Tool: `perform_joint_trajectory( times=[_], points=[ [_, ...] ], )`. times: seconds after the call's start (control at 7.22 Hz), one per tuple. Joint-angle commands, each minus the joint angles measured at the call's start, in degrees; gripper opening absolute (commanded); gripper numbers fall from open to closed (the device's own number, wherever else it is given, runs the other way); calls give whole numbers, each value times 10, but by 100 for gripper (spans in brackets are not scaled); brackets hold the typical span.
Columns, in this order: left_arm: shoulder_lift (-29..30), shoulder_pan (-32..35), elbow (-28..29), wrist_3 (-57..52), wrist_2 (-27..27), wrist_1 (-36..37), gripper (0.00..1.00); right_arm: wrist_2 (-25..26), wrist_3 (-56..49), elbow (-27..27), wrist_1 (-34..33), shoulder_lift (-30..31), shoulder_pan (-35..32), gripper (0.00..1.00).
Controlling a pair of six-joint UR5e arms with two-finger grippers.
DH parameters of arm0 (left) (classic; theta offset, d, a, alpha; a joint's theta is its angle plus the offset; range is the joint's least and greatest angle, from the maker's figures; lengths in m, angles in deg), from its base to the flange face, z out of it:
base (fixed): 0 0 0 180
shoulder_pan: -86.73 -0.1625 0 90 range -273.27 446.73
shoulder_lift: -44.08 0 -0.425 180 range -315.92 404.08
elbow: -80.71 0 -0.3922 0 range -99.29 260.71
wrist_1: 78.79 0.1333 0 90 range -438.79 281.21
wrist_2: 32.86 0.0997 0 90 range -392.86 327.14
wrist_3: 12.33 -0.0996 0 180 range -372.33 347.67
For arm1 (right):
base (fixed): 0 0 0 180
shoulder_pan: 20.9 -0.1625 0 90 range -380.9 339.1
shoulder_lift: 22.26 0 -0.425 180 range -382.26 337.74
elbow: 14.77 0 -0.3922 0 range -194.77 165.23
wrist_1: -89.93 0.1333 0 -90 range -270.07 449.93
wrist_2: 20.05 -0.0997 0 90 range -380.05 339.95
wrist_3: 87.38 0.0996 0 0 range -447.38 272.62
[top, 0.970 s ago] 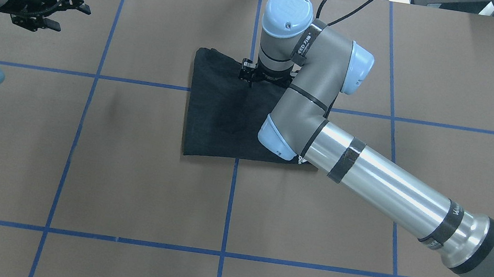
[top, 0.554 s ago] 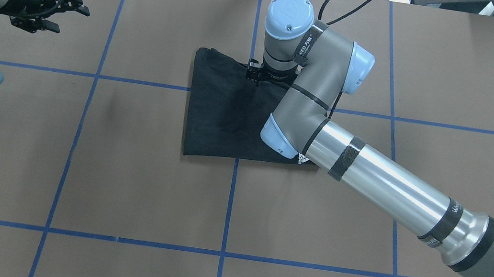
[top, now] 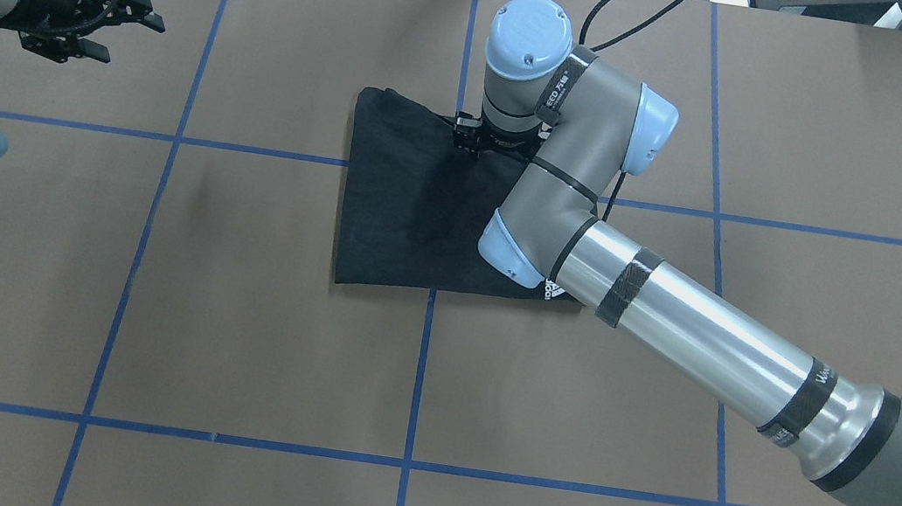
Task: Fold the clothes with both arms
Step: 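Hold the right gripper pressed on the shirt's far edge, flattening it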
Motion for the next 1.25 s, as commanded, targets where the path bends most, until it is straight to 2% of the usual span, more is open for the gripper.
perform_joint_trajectory(
  times=[0.0,0.14,0.42,0.55,0.69,0.83,0.97,1.11],
  points=[
    [0,-1,0,0,0,0,100,-4,-7,-1,1,-3,-18,59],
    [0,-1,0,0,-1,0,100,-4,-10,-9,1,-3,-19,57],
    [0,-1,0,0,-1,0,100,-5,-6,-10,1,-4,-14,59],
    [0,-1,0,0,-2,0,100,-13,-3,1,-2,-7,-14,63],
    [1,-1,0,0,-2,0,100,-26,0,7,-4,-8,-6,57],
    [1,-1,0,0,-3,0,100,-26,0,7,-3,-6,-3,39],
    [1,-1,0,0,-3,0,100,-23,0,4,0,-3,-3,30],
    [0,-1,-1,0,-3,0,100,-22,-3,1,0,-3,-6,29]
  ],
)
